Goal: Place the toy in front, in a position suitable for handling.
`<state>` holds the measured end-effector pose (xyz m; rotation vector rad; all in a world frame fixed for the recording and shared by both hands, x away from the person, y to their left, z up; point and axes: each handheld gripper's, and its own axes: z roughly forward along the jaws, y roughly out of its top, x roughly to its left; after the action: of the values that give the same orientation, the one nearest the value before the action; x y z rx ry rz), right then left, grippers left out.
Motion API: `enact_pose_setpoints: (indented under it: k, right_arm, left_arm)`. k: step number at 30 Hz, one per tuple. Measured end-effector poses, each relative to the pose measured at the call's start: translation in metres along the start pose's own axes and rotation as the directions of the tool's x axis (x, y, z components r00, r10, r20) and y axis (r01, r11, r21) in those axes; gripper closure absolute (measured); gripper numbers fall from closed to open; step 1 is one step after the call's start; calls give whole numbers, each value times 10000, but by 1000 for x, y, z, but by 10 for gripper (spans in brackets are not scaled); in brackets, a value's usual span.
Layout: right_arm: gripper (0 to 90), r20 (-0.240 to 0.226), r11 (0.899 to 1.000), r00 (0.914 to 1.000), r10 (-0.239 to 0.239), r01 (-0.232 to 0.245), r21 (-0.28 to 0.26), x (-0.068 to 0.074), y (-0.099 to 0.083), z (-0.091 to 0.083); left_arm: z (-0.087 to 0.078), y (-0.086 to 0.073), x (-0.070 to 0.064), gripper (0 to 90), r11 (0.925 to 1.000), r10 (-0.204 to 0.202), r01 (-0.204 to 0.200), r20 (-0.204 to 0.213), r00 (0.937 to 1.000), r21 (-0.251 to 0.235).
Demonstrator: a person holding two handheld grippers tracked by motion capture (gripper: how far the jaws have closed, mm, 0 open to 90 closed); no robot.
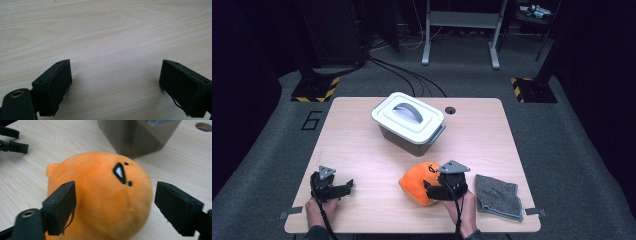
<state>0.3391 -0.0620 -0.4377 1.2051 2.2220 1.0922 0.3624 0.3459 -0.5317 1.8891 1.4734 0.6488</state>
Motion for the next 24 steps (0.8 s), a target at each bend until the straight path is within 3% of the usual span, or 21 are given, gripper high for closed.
enact_pose_setpoints:
  k: [6, 13, 24]
  right_arm:
    - [106, 52, 9997, 9997, 231, -231, -46, -21, -2, -18]
    - [71, 229, 9996, 9994, 271, -271, -35, -35, -5, -30]
    - [16, 899, 9968, 9934, 714, -742, 281, -67, -21, -52]
  left_arm:
    - [0, 0, 0, 109, 10000, 12, -12, -1, 10000, 9]
    - [0, 0, 0, 109, 10000, 4, -4, -4, 10000, 3]
    - [0, 0, 0, 109, 10000, 7, -7, -2, 10000, 4]
